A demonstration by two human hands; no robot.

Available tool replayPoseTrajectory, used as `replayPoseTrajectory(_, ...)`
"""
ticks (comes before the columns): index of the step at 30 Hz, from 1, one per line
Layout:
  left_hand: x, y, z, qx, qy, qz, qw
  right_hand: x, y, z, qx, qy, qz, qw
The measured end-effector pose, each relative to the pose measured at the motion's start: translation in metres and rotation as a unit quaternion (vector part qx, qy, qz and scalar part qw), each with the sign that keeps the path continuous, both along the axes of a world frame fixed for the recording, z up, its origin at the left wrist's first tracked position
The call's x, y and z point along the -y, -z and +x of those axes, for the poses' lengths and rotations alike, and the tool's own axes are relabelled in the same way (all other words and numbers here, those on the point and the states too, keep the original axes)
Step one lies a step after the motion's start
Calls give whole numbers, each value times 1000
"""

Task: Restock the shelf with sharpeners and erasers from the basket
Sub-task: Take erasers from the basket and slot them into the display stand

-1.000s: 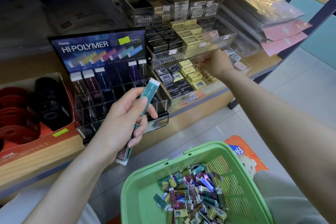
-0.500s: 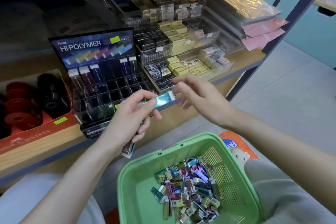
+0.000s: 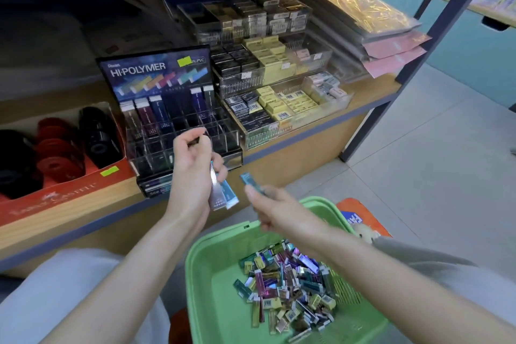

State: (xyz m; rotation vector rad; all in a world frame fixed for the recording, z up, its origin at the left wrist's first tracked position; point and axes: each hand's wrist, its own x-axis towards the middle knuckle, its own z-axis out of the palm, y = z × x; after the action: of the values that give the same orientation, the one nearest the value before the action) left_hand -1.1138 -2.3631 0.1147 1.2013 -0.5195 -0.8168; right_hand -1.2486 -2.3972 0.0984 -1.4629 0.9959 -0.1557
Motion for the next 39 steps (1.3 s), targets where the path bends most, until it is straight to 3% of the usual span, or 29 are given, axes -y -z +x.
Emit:
replayPoseTrajectory(6, -10, 1, 1, 23, -26, -64, 997, -27, 4, 20, 94, 15, -17, 995)
replayPoseTrajectory(11, -18, 2, 10, 44, 18, -61, 997, -31, -1, 28, 140, 21, 7, 990)
replayPoseTrajectory(17, -35, 3, 26, 164, 162, 48, 972, -18, -9, 30, 96, 3, -103, 990)
replayPoseTrajectory(21, -39, 3, 35, 227, 156, 89, 957, -11, -10, 30, 30, -81, -191, 978)
replayPoseTrajectory(28, -48, -3, 58, 152, 85, 77, 982, 7, -24, 41, -38, -109, -327, 938)
replayPoseTrajectory(33, -55, -9, 86, 97, -11, 47, 994, 41, -50, 68, 23, 7, -377, 926)
replayPoseTrajectory(39, -61, -9, 107, 77, -50, 46, 995, 78, -53, 131, 36, 59, -399, 914)
